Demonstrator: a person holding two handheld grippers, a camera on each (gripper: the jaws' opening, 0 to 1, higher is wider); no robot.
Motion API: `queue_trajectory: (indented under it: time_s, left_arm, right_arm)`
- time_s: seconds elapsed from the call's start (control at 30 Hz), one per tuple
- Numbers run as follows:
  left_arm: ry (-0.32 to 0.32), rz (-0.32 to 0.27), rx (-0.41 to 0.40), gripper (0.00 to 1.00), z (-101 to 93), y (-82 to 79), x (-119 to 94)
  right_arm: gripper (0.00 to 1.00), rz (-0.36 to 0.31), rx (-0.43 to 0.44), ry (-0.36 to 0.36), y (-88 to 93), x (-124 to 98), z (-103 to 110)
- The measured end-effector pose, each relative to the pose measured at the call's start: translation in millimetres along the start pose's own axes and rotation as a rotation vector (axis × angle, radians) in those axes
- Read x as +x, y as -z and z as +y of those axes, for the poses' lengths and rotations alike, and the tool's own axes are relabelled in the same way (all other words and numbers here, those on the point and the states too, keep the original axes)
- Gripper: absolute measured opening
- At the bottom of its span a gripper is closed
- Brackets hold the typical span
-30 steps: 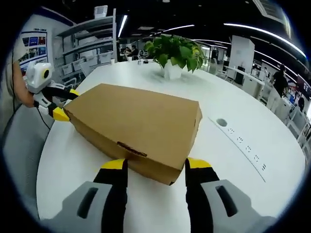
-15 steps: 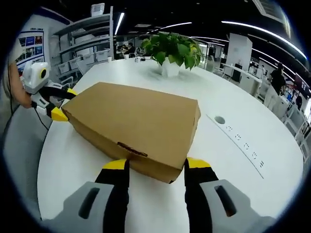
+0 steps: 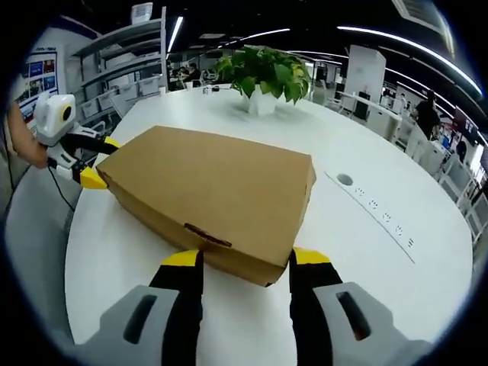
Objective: Operate the shoe box by opening the lid, removing the specified soft item, and placing it in the target area until the item is outside and the box remains undamaged.
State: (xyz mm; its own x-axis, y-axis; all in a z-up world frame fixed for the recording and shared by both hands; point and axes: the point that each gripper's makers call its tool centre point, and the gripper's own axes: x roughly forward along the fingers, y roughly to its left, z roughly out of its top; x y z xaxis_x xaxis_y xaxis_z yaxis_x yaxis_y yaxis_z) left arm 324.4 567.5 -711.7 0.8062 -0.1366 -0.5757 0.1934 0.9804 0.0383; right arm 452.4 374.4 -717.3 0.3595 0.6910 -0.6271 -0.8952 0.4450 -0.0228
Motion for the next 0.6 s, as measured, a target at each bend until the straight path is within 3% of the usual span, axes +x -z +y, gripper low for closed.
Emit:
queue_trajectory:
  time_s: [0.6]
  left_arm:
    - [0.090,0.025,0.047,0.50,19.1,8.6,-9]
  right_arm:
    - [0.40,0.030,0.078,0.109,6.4,-7,33]
